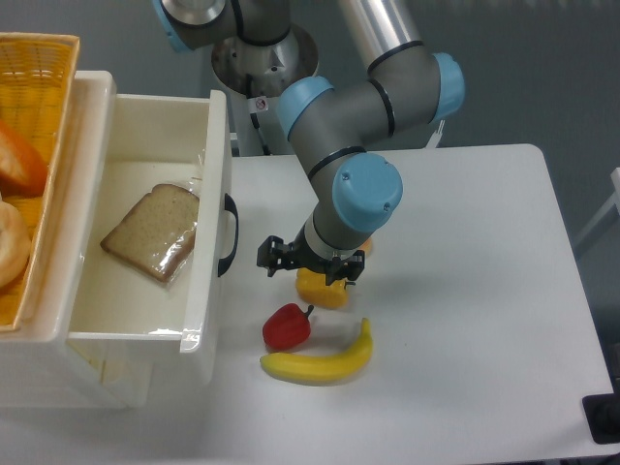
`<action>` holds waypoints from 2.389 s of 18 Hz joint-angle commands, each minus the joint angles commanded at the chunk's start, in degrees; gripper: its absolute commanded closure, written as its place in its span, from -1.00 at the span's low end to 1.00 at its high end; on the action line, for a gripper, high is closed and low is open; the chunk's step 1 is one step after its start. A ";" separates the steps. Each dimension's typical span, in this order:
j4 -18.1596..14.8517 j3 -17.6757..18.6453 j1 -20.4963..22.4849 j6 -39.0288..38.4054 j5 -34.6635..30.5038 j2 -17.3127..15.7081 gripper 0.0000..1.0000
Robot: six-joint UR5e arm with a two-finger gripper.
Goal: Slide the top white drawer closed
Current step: 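Move the gripper toward the open white drawer's front face, then push the drawer front with the gripper, sliding the drawer shut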
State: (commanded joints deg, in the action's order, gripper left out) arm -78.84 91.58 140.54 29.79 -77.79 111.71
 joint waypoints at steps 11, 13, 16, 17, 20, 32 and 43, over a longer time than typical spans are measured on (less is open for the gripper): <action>0.00 0.00 -0.88 0.00 2.11 -0.26 -1.00; 0.00 0.00 -0.97 0.00 2.29 -0.26 -1.00; -0.09 0.00 -1.05 0.00 2.29 -0.35 -1.00; -0.09 0.09 -1.14 0.00 2.29 -0.35 -1.00; -0.09 0.09 -1.67 0.09 2.29 -0.35 -1.00; -0.18 0.09 -2.46 1.32 3.60 -0.88 -1.00; -0.79 0.00 -4.48 1.67 6.06 -2.46 -1.00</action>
State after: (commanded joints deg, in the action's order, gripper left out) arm -79.63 91.58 136.06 31.46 -71.73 109.25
